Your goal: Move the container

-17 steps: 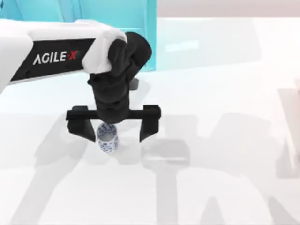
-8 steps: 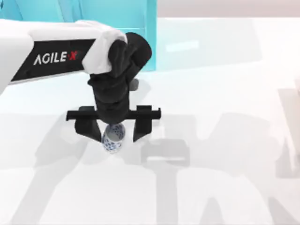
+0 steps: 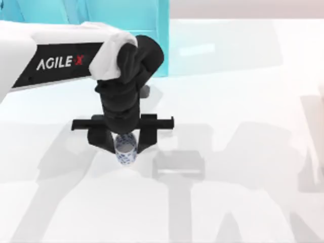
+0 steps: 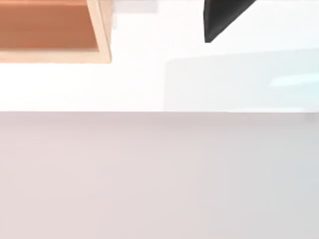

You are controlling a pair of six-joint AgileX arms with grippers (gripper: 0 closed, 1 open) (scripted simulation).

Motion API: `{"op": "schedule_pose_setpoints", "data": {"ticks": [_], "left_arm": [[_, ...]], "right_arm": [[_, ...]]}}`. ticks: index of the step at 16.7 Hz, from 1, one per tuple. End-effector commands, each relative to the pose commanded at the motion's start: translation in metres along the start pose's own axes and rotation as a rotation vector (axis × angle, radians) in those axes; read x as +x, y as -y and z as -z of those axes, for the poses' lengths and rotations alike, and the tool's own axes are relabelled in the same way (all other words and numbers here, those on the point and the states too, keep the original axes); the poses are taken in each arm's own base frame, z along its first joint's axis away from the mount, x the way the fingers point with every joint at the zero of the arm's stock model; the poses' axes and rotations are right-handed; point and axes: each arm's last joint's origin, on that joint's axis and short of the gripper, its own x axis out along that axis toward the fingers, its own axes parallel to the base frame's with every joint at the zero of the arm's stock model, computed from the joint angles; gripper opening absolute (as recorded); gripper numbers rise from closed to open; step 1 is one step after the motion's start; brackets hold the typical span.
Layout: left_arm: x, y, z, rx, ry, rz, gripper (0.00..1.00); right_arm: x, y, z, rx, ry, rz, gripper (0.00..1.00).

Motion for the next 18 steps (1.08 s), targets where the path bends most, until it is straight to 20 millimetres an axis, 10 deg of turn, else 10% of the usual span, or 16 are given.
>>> {"op": "schedule_pose_setpoints", "data": {"ticks": [11,14,18], "left_arm": [[-0.004,-0.012,-0.007,0.001,0.001,0.001,0.00],[-0.015,-0.057,-0.025,0.000,0.000,0.001,0.00],[-0.031,-0.167,-0.040,-0.001,-0.025,-0.004,0.00]], "right_arm": [[0.000,0.000,0.000,0.000,0.000,0.000,1.00],[0.000,0.000,0.000,0.000,0.000,0.000,1.00],[0.000,0.000,0.000,0.000,0.000,0.000,1.00]]}}
